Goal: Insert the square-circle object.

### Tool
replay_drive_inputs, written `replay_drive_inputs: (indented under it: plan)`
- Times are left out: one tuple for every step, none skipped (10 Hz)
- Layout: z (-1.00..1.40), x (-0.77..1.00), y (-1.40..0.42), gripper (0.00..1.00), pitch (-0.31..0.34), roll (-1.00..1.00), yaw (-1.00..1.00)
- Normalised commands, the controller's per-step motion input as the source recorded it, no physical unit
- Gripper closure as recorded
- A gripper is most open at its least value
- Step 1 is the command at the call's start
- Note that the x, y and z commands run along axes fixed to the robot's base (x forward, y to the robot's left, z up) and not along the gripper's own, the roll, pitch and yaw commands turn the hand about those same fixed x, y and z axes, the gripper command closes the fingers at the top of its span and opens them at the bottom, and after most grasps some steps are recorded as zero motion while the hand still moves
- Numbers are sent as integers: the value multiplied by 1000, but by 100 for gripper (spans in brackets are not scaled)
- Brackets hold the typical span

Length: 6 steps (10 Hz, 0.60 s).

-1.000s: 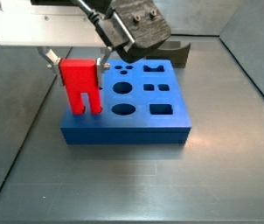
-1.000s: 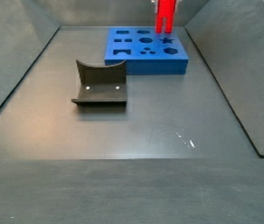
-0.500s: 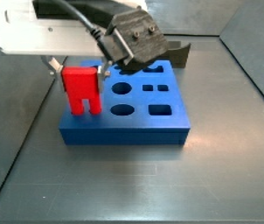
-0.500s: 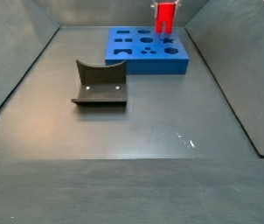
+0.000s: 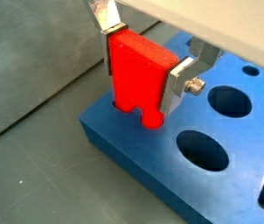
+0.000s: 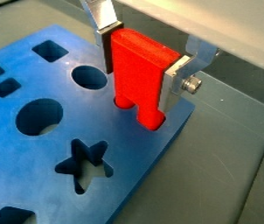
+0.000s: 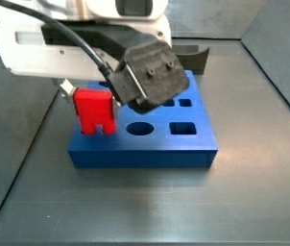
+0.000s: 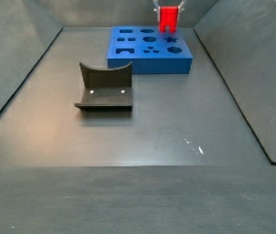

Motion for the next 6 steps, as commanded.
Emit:
replay_drive_inputs:
  plan:
    - [-1000, 97, -137, 100, 0, 41, 114]
    - [-1000, 97, -137, 100, 0, 39, 129]
    - [-1000, 94, -143, 100, 0, 39, 129]
    - [-1000, 89, -157, 100, 0, 31, 129]
    - [-1000, 69, -223, 100, 0, 11, 123]
    - [-1000, 69, -226, 100, 0, 9, 120]
